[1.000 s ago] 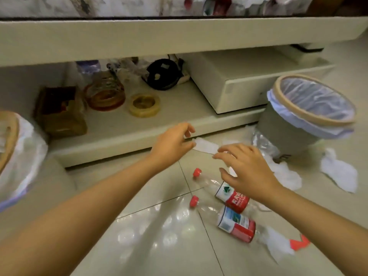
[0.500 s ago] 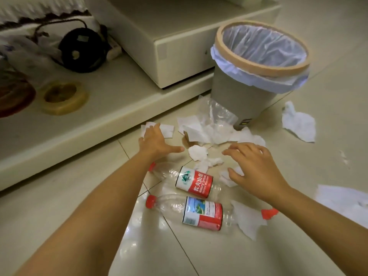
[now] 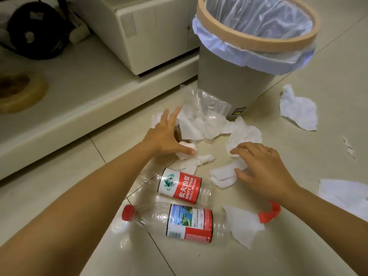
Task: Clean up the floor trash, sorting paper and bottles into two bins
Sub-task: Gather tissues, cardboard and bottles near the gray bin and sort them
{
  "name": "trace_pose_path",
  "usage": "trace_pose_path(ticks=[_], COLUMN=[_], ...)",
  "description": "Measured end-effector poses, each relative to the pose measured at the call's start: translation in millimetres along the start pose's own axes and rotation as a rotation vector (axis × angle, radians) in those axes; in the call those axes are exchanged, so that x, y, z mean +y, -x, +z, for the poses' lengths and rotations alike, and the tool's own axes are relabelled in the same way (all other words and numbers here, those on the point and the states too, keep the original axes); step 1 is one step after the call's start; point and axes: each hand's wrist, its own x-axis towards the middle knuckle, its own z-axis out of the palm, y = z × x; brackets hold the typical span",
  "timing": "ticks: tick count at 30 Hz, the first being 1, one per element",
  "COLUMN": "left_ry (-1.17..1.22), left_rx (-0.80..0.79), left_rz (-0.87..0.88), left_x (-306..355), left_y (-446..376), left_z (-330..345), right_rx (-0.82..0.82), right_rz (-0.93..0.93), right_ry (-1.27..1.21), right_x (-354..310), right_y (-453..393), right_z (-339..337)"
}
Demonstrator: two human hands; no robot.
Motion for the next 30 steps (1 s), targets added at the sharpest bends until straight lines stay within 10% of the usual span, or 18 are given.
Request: trace_pose_path(ticks=[7,19,30], left_ry=[-0.513,0.104,0.252], left_rx=[-0.093,0.084,-0.082], left_rz=[0.101,0.153,0.259], left_x=[17.3,4.8,-0.3], left_y=[-19.5,16.6,48.3], left_z=[1.5,-5.9,-38.1], right_rx=[-0.092,-0.491,-0.431], right_rz=[0.149,0.124,-0.06], right_ry=[-0.069,-0.075,0.004], right_x=[12.6,25.6,6.8], right_y=[-19.3,-56.7,-76.8], right_z=[2.3,3.7,9.5])
